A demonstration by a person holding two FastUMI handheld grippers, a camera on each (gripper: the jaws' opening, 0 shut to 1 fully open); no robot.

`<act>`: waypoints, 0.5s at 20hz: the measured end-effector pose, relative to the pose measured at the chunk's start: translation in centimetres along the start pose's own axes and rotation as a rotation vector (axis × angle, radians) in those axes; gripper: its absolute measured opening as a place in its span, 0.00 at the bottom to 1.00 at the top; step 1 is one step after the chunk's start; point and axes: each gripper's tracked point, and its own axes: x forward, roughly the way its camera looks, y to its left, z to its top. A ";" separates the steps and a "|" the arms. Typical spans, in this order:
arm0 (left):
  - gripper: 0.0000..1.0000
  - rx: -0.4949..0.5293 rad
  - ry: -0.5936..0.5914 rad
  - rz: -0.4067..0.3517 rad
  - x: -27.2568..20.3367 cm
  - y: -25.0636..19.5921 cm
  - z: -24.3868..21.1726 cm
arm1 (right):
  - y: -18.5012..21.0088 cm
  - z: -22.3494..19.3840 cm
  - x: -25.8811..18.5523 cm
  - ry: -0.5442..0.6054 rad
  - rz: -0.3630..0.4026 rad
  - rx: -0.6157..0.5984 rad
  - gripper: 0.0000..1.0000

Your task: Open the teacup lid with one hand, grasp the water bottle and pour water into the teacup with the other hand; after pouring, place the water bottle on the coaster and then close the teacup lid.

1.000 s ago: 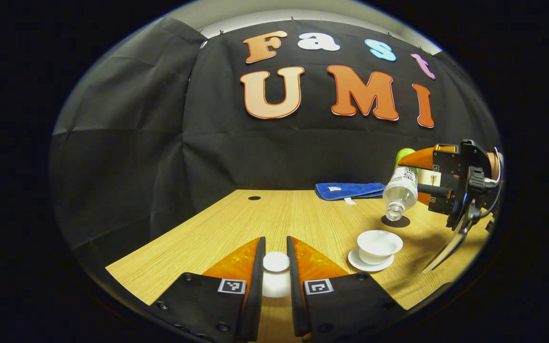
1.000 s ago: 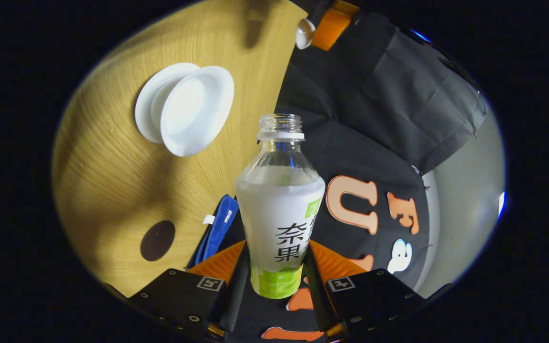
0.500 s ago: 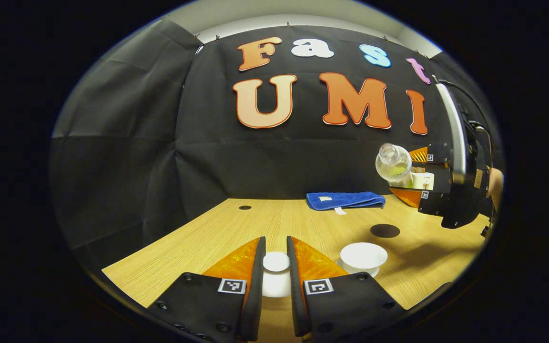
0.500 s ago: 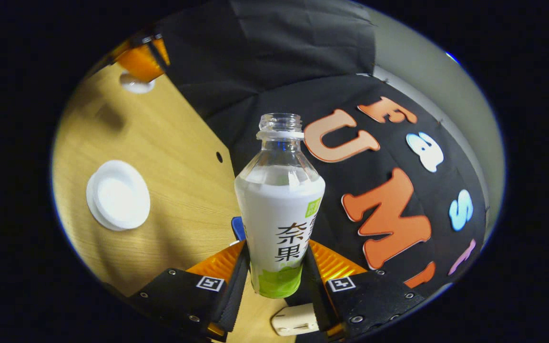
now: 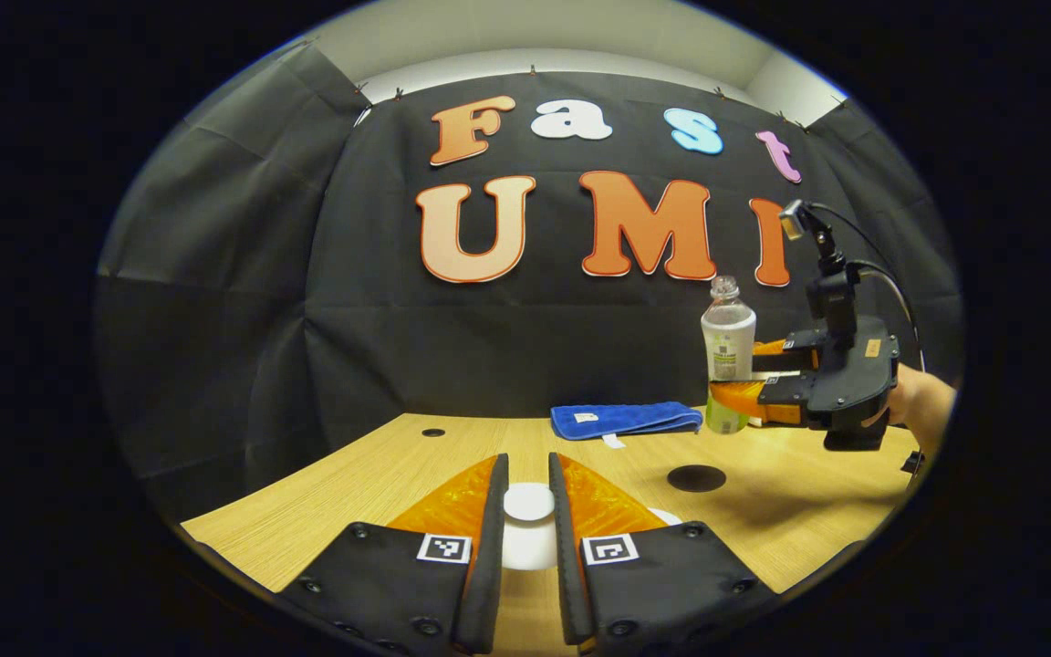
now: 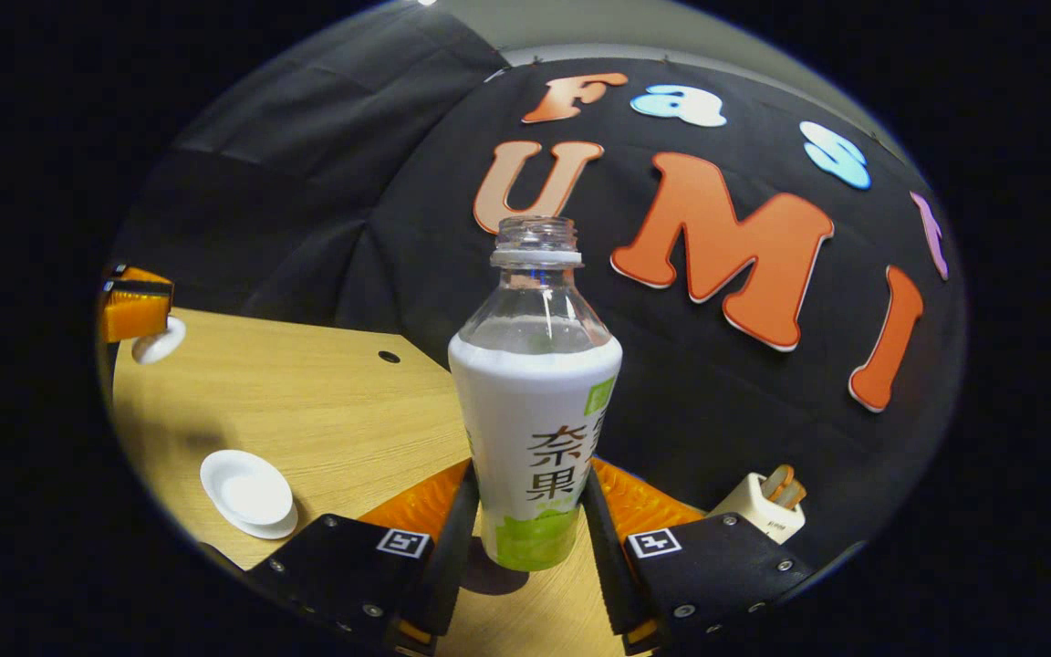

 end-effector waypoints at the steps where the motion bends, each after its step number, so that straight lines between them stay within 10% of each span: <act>1: 0.31 -0.002 -0.009 -0.008 0.0 -0.5 0.3 | 0.3 -0.3 -0.2 0.005 -0.004 0.036 0.64; 10: 0.30 -0.018 -0.039 -0.074 0.8 -4.7 1.6 | 2.4 -1.8 1.0 0.042 0.019 0.261 0.64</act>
